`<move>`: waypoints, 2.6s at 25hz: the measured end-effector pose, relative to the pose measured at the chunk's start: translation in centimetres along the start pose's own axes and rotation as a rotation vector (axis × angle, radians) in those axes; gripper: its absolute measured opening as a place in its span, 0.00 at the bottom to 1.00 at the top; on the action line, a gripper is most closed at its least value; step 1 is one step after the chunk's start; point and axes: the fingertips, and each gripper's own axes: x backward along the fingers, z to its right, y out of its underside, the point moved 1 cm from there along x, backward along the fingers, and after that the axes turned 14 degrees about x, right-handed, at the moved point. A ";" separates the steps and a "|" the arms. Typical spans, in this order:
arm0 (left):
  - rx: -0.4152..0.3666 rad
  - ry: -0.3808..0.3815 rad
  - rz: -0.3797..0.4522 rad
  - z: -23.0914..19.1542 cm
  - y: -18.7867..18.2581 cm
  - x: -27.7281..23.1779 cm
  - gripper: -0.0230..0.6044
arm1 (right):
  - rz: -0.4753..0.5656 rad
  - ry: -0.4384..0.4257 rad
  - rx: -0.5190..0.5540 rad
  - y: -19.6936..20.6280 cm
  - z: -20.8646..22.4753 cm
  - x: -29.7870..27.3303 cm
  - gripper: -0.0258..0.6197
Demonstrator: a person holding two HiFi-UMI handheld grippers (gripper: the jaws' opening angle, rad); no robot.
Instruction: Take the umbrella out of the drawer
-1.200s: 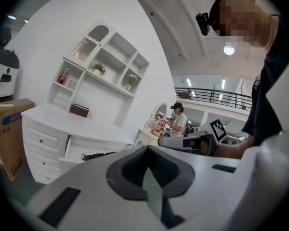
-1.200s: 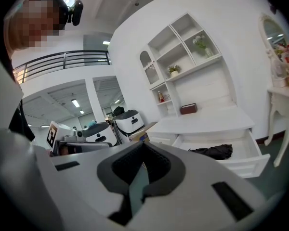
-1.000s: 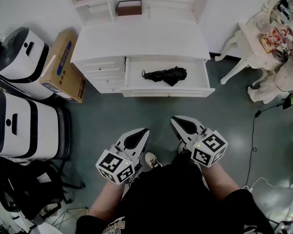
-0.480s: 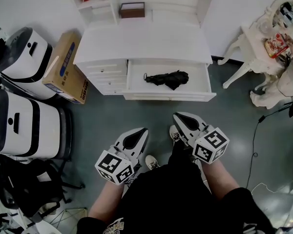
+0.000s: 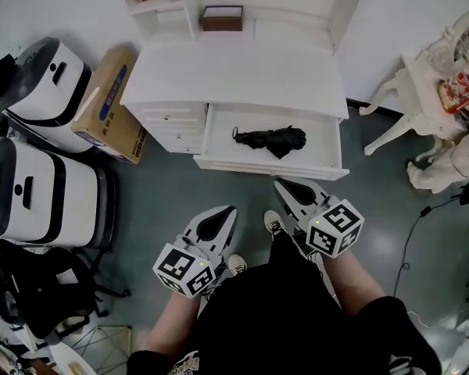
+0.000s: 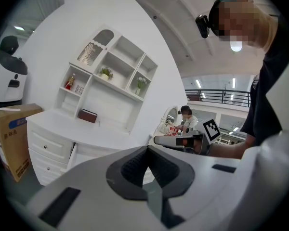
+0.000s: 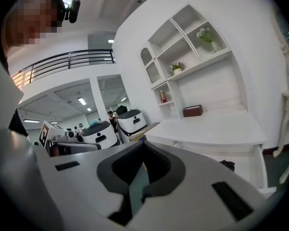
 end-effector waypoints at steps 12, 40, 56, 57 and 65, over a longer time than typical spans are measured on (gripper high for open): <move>-0.028 0.008 -0.018 -0.4 -0.5 -8.1 0.04 | -0.074 -0.041 0.018 1.5 8.7 -2.7 0.04; 0.023 -0.106 -0.020 -3.8 2.7 -20.4 0.04 | -0.373 -0.328 0.132 12.5 21.0 -13.0 0.05; 0.053 -0.106 -0.096 -3.8 5.3 -23.0 0.04 | -0.668 -0.483 0.335 22.9 24.4 -18.2 0.32; 0.056 -0.106 -0.099 -3.8 5.4 -23.0 0.04 | -0.690 -0.499 0.358 23.6 24.3 -18.4 0.35; 0.079 -0.119 -0.102 -3.8 6.2 -23.2 0.04 | -0.788 -0.564 0.512 27.2 24.5 -20.3 0.41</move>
